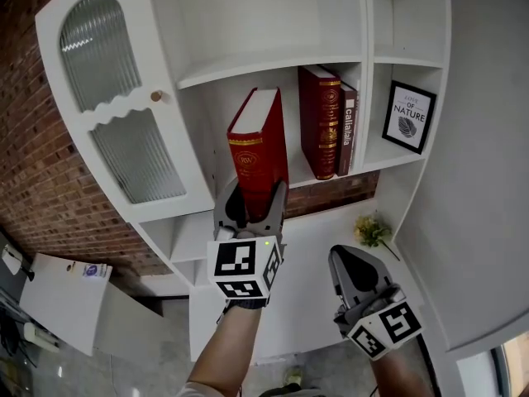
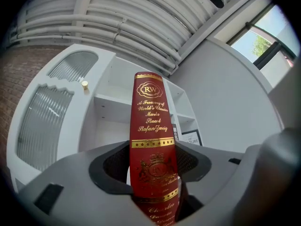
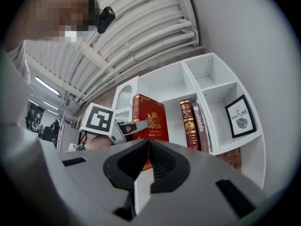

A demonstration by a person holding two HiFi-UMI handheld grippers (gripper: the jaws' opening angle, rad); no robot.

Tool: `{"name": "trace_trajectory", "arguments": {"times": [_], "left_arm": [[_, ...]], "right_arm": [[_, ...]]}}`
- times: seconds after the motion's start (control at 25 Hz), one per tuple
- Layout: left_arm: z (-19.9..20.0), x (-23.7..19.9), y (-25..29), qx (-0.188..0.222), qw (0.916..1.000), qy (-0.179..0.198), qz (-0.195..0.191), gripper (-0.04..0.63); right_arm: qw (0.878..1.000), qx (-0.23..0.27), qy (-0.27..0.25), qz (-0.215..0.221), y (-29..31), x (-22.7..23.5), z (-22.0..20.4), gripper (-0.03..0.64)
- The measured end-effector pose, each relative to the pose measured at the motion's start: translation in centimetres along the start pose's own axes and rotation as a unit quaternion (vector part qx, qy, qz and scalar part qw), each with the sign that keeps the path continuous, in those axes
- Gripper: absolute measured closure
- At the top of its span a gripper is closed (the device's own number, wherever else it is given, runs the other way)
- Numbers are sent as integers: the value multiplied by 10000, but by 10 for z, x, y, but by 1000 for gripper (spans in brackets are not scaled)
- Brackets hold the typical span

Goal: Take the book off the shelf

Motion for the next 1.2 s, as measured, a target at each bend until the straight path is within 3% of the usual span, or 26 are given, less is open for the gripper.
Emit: {"name": "trace_trajectory", "arguments": {"times": [0.44, 1.2], "left_arm": [[-4, 21, -86, -162, 9997, -159, -87, 333], [3, 47, -186, 14, 9999, -165, -14, 336]], "right_arm": [[9998, 67, -16, 202, -20, -24, 14, 601], [9994, 2, -79, 345, -41, -54, 17, 603]]}}
Point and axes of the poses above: the fingertips, and each gripper's own axes: y forward along the fingers, x to its right, z out of its top, the point moved 9 cm from there along -y, backward along the fingers, and after that the axes turned 2 degrees about -y, right-handed, at the moved point
